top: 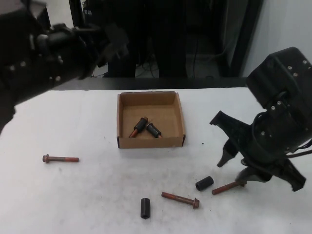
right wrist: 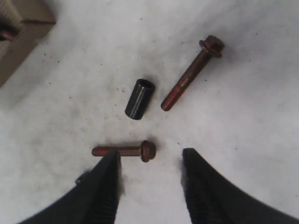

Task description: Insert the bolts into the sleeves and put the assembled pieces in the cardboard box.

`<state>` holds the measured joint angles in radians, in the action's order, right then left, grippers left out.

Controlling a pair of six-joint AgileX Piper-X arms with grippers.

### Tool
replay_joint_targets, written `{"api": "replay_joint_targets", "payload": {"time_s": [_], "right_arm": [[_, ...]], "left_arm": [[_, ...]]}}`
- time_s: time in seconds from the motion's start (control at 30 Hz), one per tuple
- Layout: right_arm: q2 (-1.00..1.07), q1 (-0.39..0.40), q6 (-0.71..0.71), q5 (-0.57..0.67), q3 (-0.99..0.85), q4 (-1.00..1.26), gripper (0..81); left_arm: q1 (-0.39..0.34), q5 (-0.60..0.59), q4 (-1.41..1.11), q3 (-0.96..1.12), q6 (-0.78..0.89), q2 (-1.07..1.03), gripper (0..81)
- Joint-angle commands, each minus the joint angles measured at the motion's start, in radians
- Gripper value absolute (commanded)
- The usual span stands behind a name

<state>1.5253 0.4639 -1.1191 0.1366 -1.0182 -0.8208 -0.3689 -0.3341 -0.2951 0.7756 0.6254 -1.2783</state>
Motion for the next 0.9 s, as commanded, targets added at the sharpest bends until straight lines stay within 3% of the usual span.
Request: {"api": "replay_joint_targets", "payload": {"time_s": [0.0,0.2,0.6,0.77,0.87], "right_arm": [[0.029,-0.004,-0.118,-0.004,0.002,0.054,40.6],[0.080,-0.011,-0.139,-0.006,0.002,0.028,40.6],[0.087,-0.096,-0.147,-0.109,0.002,-0.018,40.6],[0.121,-0.096,-0.181,-0.065,0.002,0.041,40.6],[0.133,-0.096,-0.202,-0.064,0.002,0.061,40.6]], "left_arm": [[-0.002,-0.063,-0.097,-0.041,-0.005,0.098,0.8],[-0.002,-0.198,-0.137,-0.051,-0.094,0.172,0.8],[-0.002,-0.225,-0.136,-0.051,-0.116,0.210,0.8],[-0.013,-0.326,-0.131,-0.051,-0.257,0.210,0.8],[-0.037,-0.326,-0.039,-0.051,-0.387,0.210,0.8]]}}
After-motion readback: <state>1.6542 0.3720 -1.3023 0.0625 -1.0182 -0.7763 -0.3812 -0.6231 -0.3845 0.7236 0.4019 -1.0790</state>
